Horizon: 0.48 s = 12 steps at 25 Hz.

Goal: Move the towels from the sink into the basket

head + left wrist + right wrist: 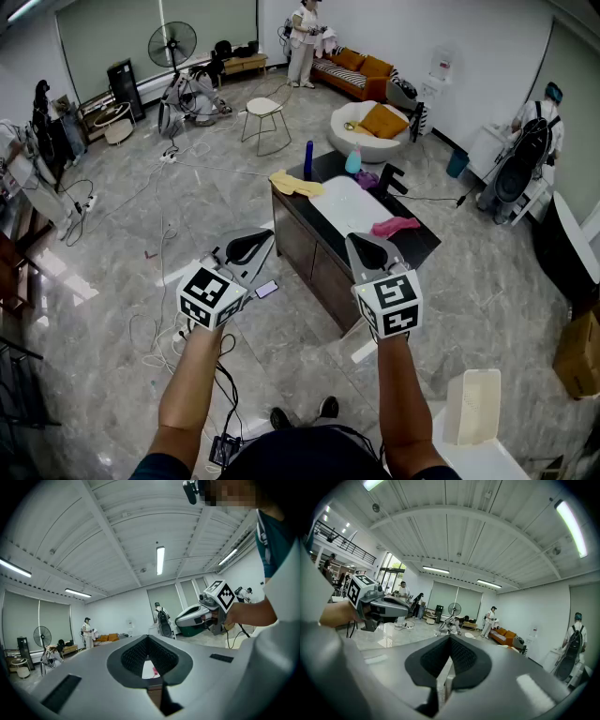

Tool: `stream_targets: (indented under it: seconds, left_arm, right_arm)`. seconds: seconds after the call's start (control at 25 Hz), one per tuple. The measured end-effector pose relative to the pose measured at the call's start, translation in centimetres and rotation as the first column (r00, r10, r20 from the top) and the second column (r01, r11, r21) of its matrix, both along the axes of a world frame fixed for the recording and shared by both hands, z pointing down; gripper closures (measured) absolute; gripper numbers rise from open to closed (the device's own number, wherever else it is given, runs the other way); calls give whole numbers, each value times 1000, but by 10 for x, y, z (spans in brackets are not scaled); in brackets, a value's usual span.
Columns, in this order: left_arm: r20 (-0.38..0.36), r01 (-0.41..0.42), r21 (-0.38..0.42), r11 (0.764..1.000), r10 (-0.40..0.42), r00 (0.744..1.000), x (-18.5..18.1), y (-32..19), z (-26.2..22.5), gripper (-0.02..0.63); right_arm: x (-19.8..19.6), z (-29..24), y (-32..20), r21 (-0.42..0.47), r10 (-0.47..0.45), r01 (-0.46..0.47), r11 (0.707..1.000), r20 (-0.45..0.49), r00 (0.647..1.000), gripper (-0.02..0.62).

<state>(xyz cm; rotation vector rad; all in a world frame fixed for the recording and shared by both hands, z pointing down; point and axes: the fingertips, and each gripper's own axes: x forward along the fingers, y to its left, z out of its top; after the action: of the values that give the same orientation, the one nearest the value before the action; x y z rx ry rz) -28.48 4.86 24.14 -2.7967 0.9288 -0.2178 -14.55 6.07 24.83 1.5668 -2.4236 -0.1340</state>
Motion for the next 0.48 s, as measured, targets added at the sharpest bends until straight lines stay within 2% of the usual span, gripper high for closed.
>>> stream_targets:
  seconds: [0.48]
  left_arm:
    - [-4, -28, -4, 1000, 28, 1000, -28, -5, 3, 601]
  right_arm:
    - [-28, -1, -5, -5, 17, -17, 1000, 4, 1000, 589]
